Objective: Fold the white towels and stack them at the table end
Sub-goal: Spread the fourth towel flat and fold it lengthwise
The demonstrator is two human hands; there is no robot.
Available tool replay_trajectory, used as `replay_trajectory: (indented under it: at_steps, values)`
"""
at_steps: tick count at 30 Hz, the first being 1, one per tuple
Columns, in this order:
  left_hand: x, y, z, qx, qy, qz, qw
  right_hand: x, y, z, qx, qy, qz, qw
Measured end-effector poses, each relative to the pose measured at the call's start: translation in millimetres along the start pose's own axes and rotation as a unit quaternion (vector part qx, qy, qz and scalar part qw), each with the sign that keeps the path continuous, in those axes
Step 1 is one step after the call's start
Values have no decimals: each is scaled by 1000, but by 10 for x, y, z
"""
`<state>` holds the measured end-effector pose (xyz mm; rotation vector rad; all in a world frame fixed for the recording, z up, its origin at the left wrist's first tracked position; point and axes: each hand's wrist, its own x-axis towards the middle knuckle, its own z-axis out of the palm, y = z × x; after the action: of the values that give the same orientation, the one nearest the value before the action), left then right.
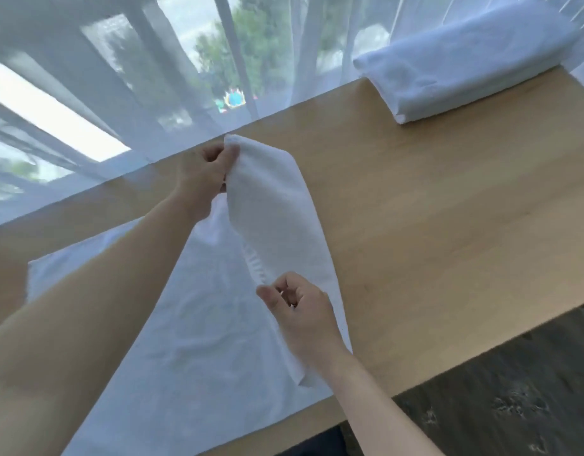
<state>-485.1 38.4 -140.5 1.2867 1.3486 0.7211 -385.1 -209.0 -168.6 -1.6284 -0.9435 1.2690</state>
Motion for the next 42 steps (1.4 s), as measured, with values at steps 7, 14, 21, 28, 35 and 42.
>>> replay_trajectory:
  at_steps: [7, 14, 21, 28, 35, 42]
  values:
    - [-614, -102, -1616, -34, 83, 80, 993, -356, -354, 1261, -54, -139, -8, 989]
    - [-1027, -641, -2815, -57, 124, 79, 987, -710, -480, 2482, -132, -183, 11, 974]
    - [-1033, -1251, -3302, -52, 174, 36, 983, -854, -264, 3322, -261, -153, -8, 953]
    - [-923, -1773, -3467, -53, 193, -57, 978, -884, 37, 3696, -335, -151, 13, 930]
    - [-918, -1687, -3538, -60, 146, -47, 986, -839, 12, 3602, -288, -181, 49, 939]
    - [-1109, -1624, -3771, -53, 182, 41, 981, -987, -225, 3594, -275, -255, -35, 926]
